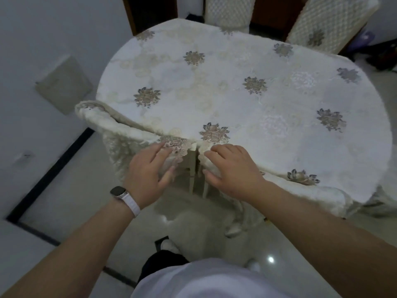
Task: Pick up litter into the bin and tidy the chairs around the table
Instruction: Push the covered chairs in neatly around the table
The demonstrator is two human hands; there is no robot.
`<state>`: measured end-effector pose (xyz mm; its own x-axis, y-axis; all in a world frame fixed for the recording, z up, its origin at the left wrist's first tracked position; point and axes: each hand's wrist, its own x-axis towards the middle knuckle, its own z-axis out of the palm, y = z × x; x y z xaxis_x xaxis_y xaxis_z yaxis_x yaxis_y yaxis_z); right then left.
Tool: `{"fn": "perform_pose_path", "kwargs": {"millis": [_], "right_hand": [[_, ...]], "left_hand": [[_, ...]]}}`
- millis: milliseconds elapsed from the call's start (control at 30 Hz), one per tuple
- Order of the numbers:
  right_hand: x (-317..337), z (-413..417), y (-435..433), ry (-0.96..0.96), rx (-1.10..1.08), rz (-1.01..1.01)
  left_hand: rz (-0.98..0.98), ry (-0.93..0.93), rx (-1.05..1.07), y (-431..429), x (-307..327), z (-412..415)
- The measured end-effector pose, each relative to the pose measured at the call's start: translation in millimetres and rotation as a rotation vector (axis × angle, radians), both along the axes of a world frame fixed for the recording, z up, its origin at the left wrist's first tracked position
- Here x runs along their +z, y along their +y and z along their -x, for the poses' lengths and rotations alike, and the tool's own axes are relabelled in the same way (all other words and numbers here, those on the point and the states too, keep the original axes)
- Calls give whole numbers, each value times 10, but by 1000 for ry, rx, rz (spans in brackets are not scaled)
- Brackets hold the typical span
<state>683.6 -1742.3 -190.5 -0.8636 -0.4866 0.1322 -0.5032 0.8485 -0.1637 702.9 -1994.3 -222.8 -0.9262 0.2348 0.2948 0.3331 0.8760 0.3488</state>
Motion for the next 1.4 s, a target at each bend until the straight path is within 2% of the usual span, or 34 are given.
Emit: {"fn": "perform_pose_path", "kwargs": {"millis": [333, 500, 767, 1133, 1400], "right_hand": [[146, 230, -1352, 4, 97, -49], [164, 444, -1875, 11, 197, -100], [93, 957, -2821, 67, 396, 16], [76, 2188, -4260, 79, 584, 137], [159, 2824, -4819, 67, 626, 125]], "left_hand": [[18, 49, 83, -1283, 165, 134], [94, 113, 188, -1792, 241, 74], [206, 52, 400, -2498, 285, 75], [351, -7, 588, -3668, 650, 805], [358, 17, 621, -4147, 668, 1339]]}}
